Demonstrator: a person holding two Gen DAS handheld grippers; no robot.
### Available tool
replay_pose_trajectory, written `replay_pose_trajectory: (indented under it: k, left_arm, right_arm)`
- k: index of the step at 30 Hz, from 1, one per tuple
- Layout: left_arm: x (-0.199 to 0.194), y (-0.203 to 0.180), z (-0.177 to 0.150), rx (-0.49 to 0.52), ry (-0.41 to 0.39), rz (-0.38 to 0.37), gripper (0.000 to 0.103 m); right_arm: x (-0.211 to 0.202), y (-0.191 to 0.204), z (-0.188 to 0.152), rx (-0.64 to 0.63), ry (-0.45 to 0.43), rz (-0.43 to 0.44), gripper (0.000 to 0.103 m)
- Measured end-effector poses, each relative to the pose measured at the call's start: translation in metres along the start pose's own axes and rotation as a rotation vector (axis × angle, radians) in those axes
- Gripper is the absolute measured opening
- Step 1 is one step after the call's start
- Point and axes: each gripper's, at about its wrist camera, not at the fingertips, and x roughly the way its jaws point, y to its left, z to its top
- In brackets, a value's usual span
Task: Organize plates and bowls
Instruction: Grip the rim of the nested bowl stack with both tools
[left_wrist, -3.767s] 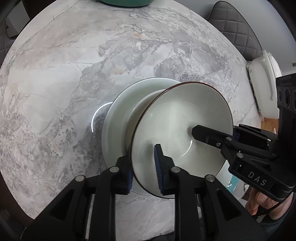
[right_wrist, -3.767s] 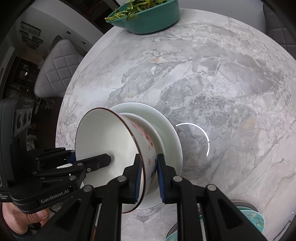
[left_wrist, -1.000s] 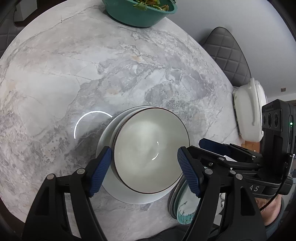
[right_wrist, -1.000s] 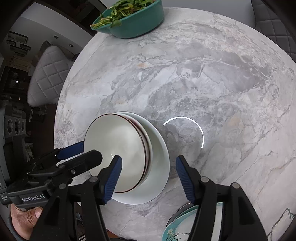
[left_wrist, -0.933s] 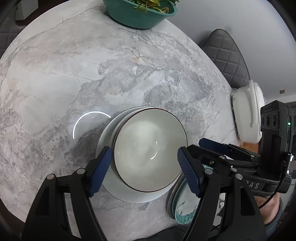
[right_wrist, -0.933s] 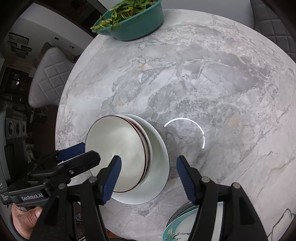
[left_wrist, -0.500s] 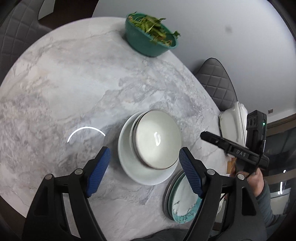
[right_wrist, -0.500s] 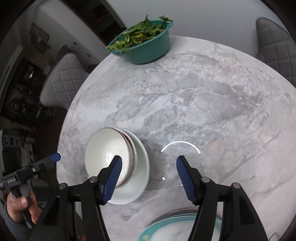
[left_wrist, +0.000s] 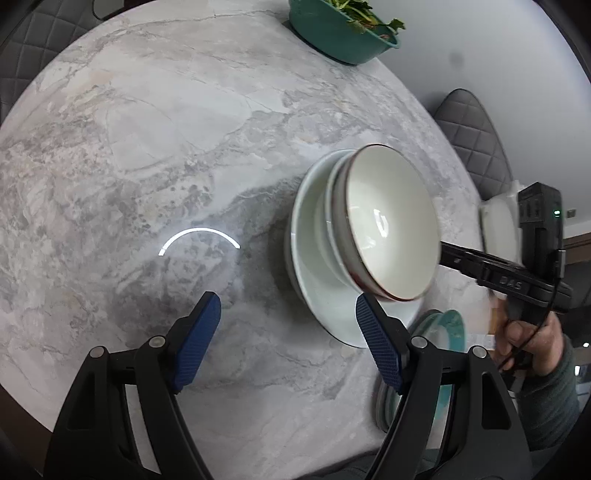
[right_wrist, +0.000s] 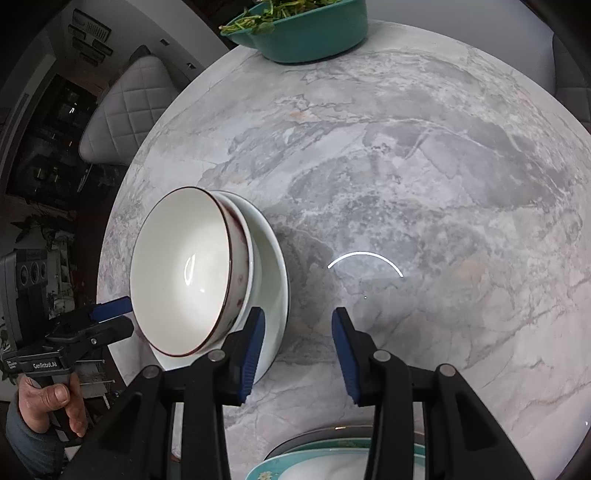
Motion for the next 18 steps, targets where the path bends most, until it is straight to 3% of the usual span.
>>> replay_pose_trajectory:
  k: [10,13,18]
  left_arm:
    - [0.041,0.007,0.016,0.009,0.009,0.123,0.074]
    - [0.052,0.005,0.02,0.014,0.007,0.127,0.073]
    - [0.064,0.001,0.027,0.024,-0.007,0.095,0.044]
  right_arm:
    - [0.025,0.003,0.009,-0.07,0.023,-0.028,0.04]
    - [0.033,0.009,0.01,-0.118,0.015,-0.04,0.031]
    - [0.042,0.009,0.009,-0.1,0.013,-0.017,0.029]
